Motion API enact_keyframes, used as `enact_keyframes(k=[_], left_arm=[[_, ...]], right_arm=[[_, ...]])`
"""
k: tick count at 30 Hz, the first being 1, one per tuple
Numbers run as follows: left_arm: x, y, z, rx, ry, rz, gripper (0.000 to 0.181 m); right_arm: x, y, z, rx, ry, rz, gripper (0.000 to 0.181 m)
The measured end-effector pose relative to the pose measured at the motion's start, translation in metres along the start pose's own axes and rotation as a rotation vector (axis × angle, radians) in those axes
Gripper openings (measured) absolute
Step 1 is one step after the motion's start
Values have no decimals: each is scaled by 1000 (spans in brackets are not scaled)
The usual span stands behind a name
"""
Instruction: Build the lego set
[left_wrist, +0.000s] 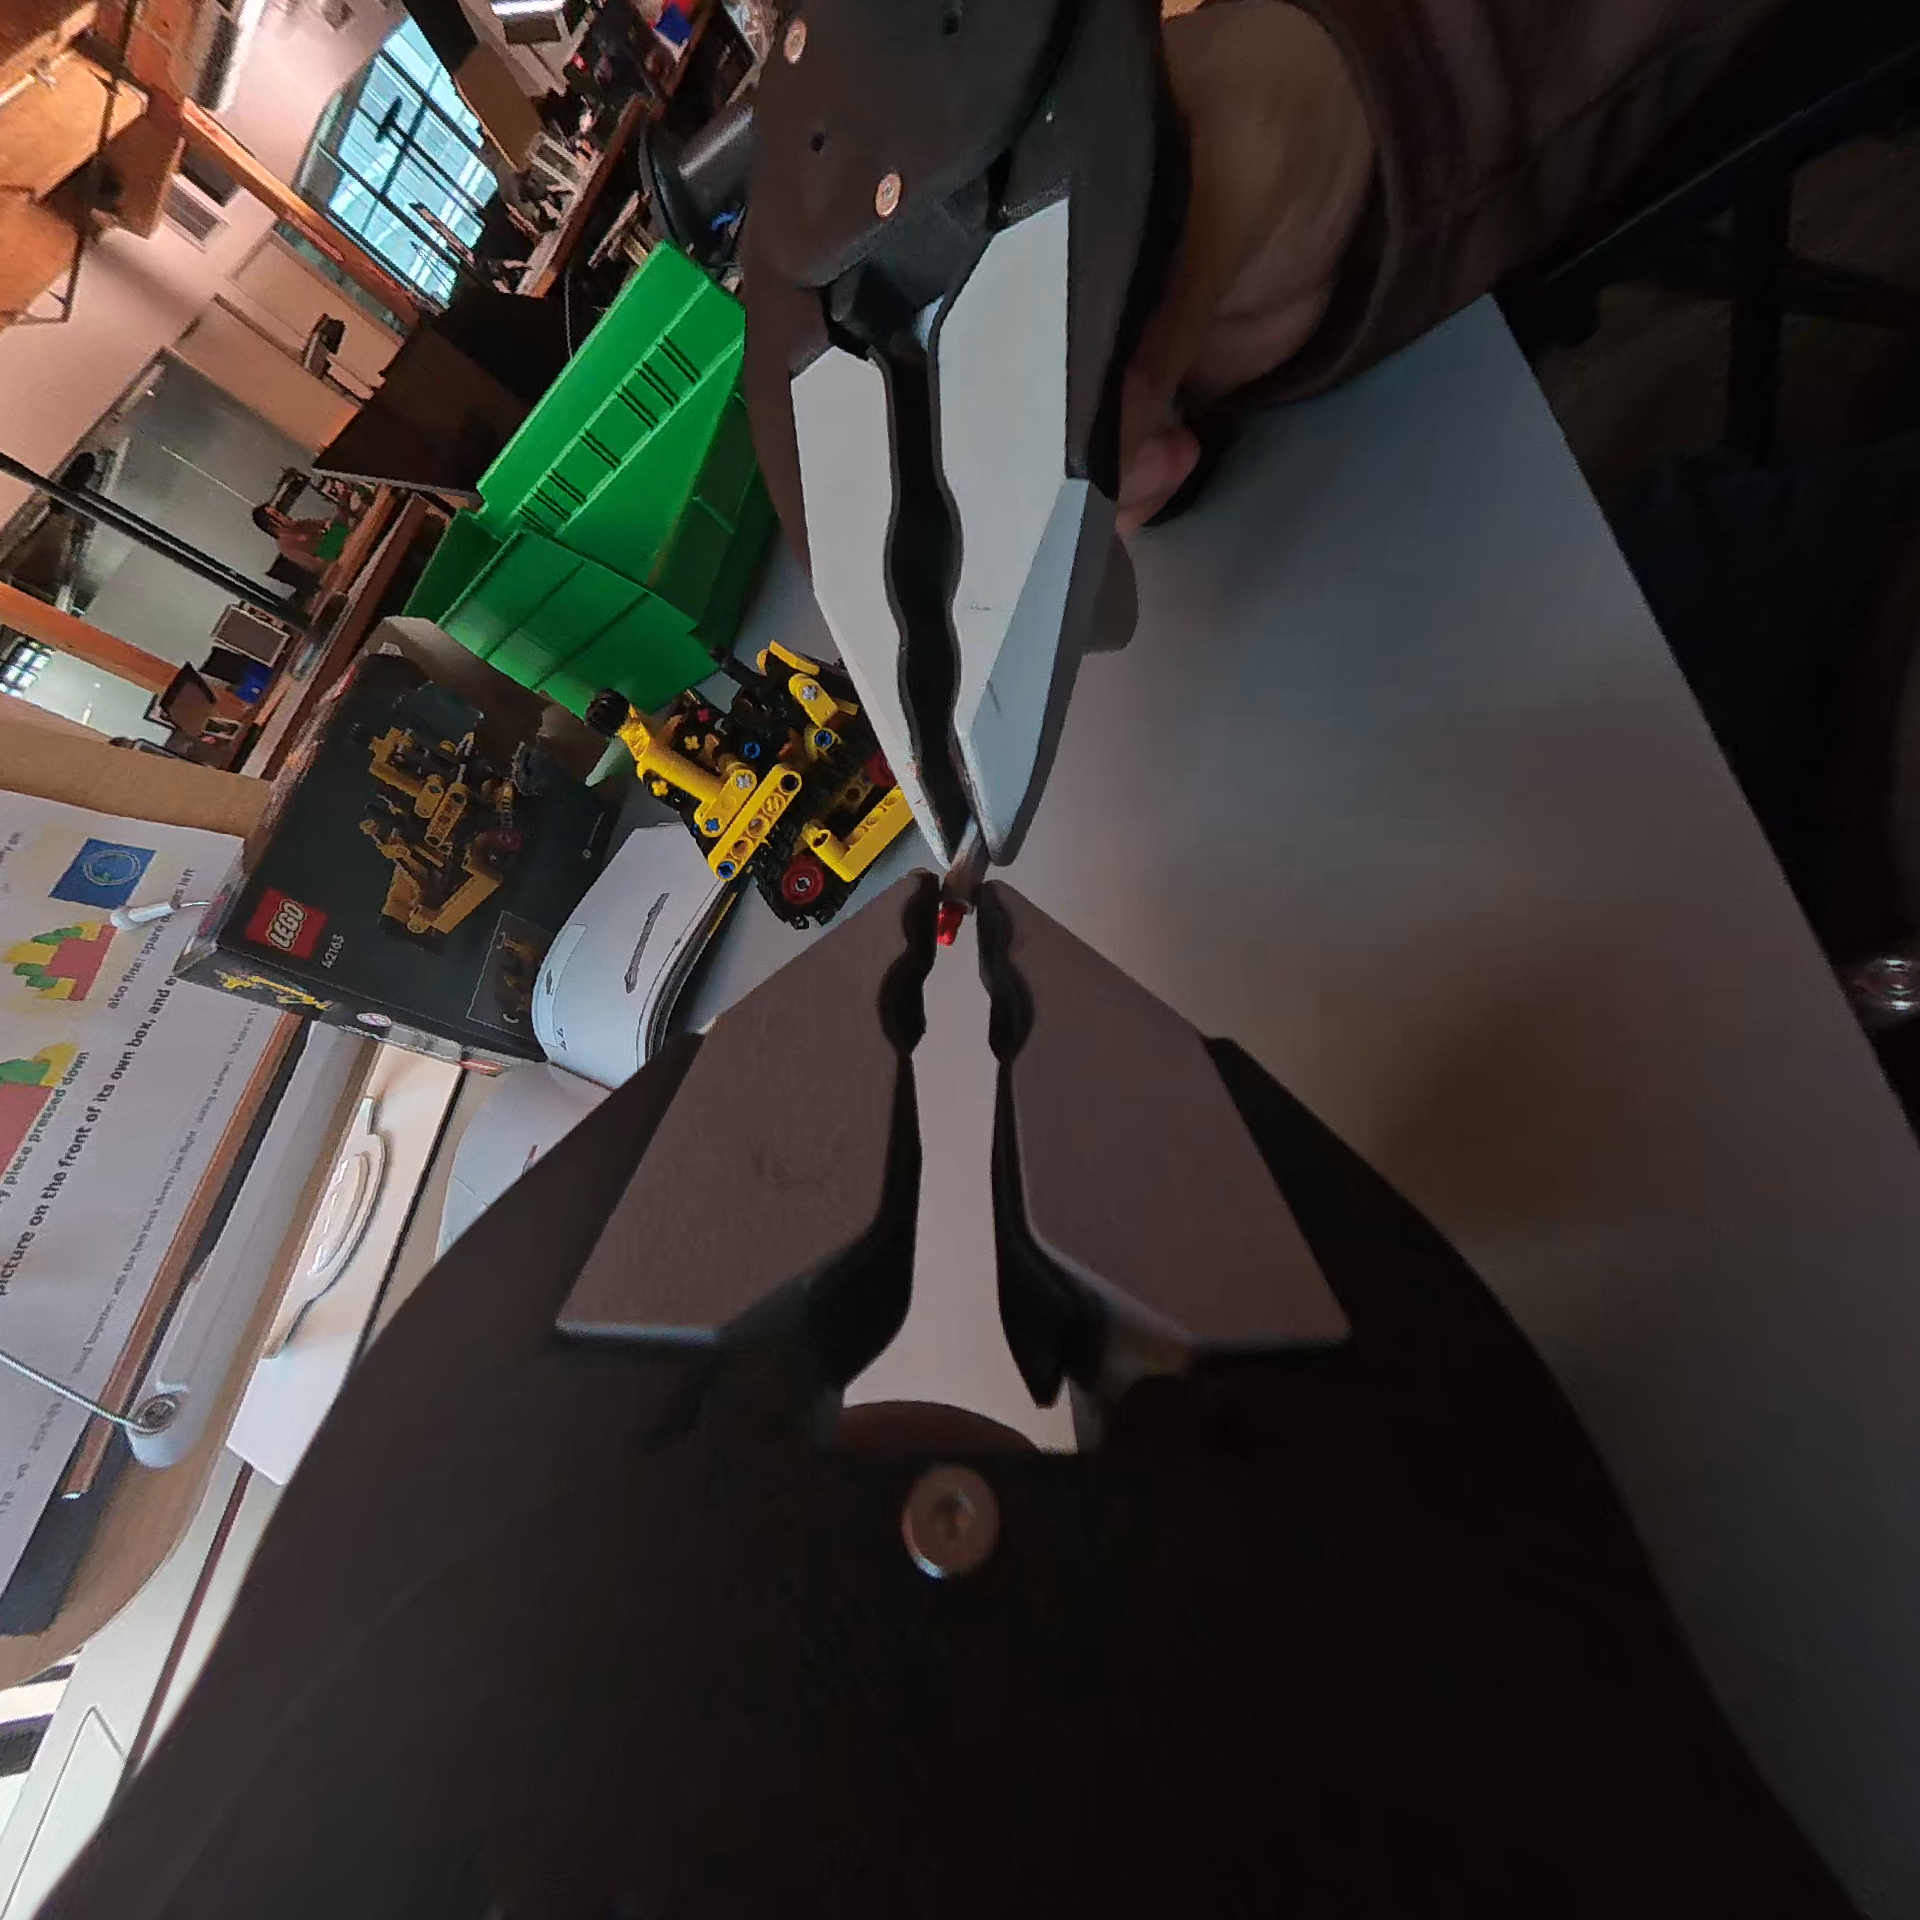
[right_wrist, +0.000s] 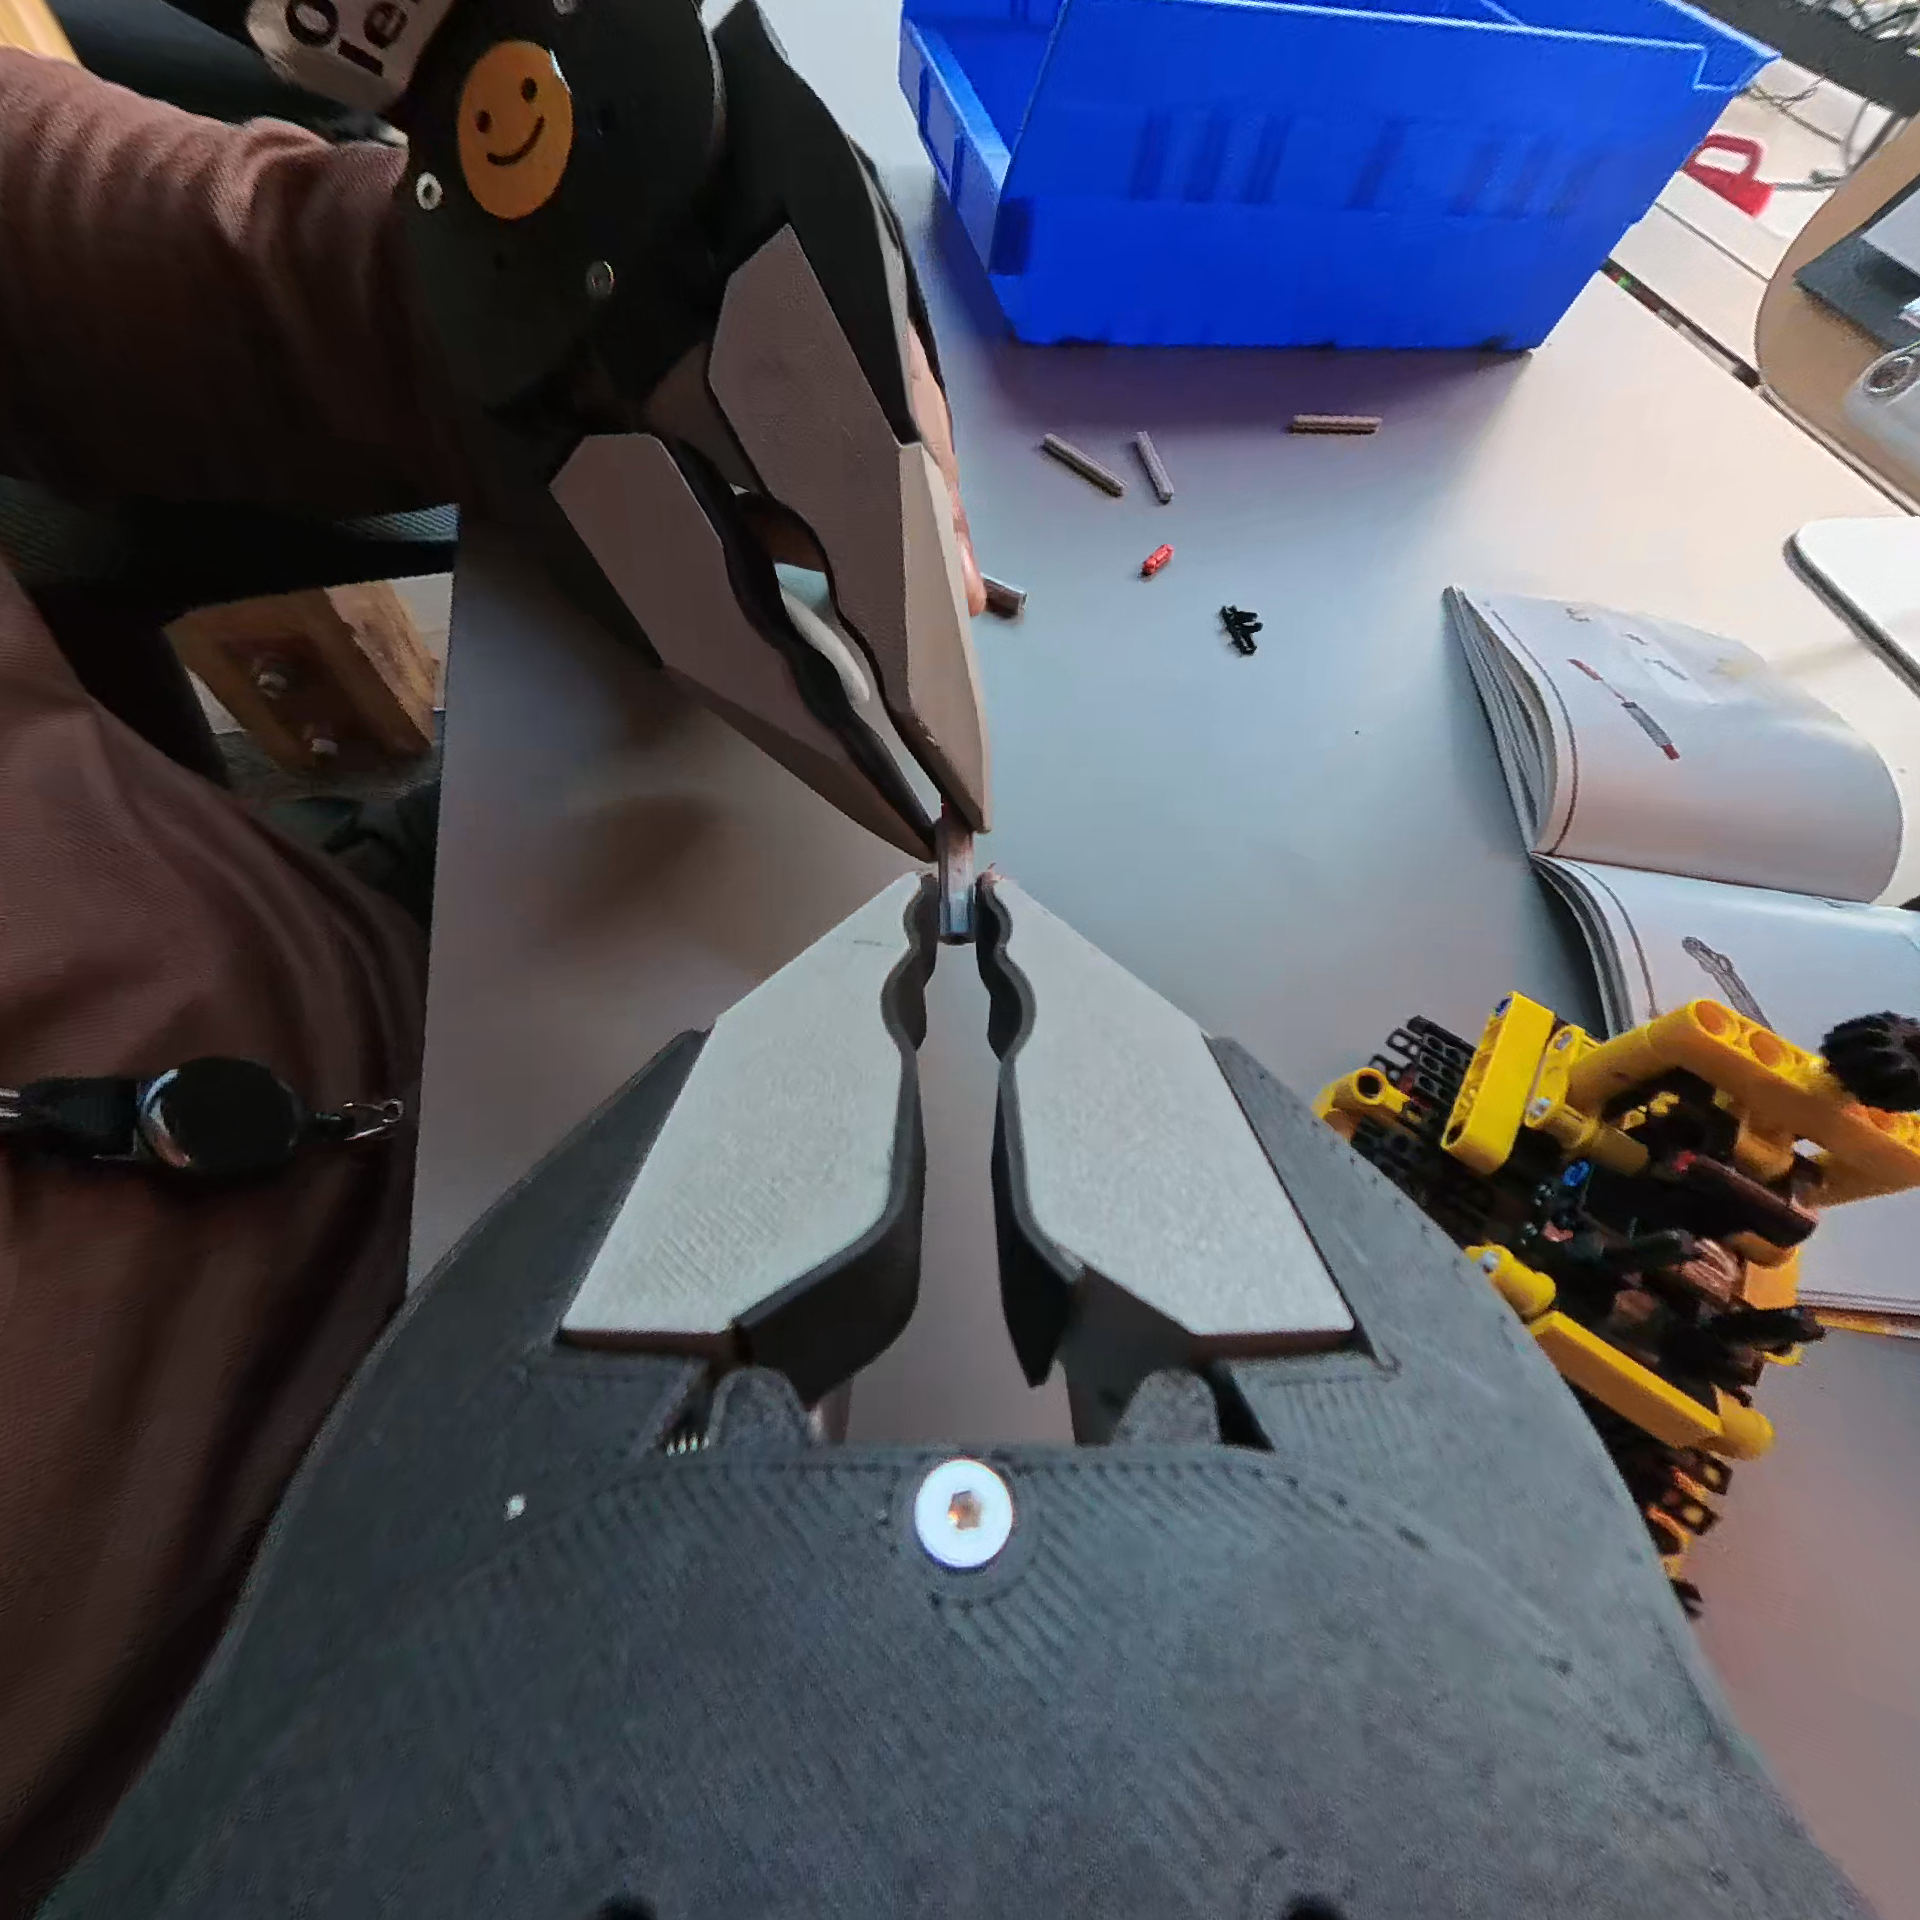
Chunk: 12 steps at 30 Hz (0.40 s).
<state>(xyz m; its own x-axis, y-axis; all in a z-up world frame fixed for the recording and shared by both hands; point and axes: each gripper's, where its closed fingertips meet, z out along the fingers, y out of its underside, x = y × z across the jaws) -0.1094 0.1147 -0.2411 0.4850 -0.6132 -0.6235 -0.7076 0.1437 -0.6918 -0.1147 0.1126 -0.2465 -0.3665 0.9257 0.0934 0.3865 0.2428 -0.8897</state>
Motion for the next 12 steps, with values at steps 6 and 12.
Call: enact_keyframes(k=[6,12], left_arm=[[-10,-9,-23,54,59,-174,7],[5,24,-25,-50,181,-333,0]], right_arm=[[0,-5,-9,57,-96,109,4],[-6,15,2,-92,-137,76,4]])
